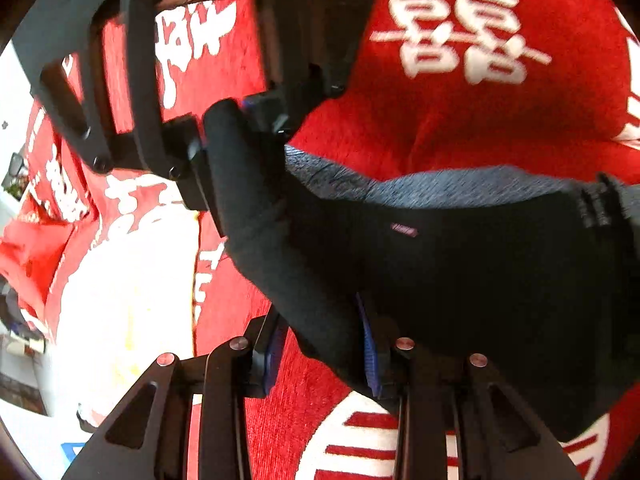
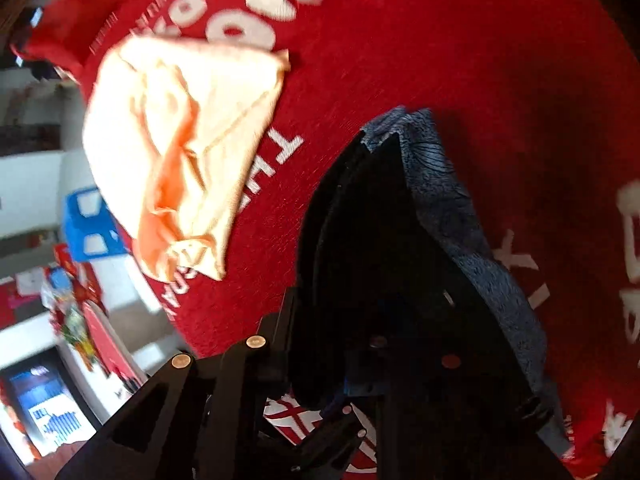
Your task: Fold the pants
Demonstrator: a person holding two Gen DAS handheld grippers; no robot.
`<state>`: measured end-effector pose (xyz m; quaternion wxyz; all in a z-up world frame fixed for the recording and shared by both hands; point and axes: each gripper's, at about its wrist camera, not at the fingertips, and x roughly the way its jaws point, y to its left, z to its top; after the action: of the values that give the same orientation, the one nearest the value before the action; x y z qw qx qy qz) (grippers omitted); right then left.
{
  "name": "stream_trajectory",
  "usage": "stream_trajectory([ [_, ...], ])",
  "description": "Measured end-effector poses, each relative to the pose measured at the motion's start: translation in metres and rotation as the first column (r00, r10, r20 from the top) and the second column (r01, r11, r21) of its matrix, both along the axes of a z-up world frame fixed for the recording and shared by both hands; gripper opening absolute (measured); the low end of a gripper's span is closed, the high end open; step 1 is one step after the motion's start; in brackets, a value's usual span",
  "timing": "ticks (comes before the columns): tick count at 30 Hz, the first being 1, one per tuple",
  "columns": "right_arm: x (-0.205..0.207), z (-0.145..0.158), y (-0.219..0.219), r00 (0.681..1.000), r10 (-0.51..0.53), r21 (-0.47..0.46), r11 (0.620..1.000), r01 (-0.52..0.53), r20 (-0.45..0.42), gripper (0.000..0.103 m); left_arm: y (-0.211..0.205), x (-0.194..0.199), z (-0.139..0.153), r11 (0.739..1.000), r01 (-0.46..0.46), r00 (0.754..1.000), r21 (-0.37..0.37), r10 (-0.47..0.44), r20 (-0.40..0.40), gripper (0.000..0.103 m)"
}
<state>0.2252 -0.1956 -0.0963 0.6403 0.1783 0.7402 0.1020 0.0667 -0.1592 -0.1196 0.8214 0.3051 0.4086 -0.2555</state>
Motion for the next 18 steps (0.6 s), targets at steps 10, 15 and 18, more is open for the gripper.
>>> stream_trajectory([
  [10,-0.114,0.085,-0.108,0.913,-0.316,0.229,0.938,0.26,0.258,0.018,-0.043,-0.068,0.074,0.978,0.189,0.979,-0.087,-0.181,0.094,0.035],
  [15,-0.201,0.112,-0.166,0.808,-0.487,0.331,0.862,0.383,0.333,0.019,-0.082,-0.124,0.1,0.941,0.319,0.946,-0.111,-0.309,0.1,0.035],
  [18,-0.265,0.118,-0.201,0.735,-0.575,0.373,0.81,0.452,0.36,0.019,-0.105,-0.166,0.104,0.911,0.396,0.918,-0.112,-0.388,0.087,0.035],
])
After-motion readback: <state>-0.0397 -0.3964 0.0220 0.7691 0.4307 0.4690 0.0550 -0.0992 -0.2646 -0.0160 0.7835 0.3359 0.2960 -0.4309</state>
